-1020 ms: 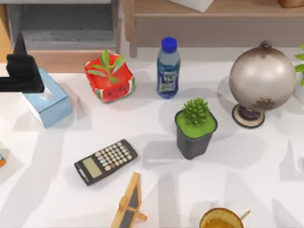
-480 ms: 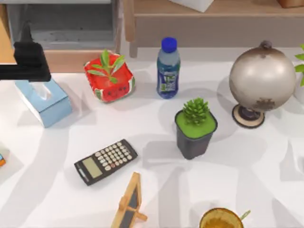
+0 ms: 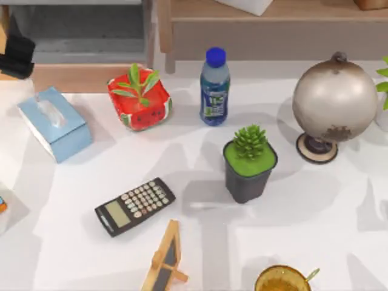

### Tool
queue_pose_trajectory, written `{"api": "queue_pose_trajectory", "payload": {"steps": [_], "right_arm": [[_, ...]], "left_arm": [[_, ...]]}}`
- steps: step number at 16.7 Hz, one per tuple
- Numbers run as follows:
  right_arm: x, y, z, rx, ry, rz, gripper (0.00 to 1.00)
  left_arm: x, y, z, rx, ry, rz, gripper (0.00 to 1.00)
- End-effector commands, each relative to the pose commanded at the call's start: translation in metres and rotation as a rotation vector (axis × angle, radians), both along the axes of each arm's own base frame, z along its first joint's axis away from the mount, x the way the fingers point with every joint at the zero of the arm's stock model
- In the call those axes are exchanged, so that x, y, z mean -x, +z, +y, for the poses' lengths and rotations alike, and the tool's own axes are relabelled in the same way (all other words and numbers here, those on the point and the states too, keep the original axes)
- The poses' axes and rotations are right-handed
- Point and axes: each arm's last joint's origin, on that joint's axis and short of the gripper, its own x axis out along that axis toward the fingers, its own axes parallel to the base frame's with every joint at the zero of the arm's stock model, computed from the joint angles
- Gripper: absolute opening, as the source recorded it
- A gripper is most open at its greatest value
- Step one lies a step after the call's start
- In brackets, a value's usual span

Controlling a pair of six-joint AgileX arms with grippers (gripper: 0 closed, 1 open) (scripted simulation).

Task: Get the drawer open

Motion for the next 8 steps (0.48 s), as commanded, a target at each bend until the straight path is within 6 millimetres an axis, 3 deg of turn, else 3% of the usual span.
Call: {"api": "queue_pose_trajectory", "payload": {"steps": [4,8], "right_arm": [[0.0,0.0,0.0,0.0,0.0,0.0,1.0],[0.0,0.0,0.0,0.0,0.0,0.0,1.0]], "left_arm": [[-0.065,-0.055,0.067,-0.393,-0.026,0.071,1.0],[-0.104,-0.121,0.129,-0.746,-0.068,0.084,1.0]]}}
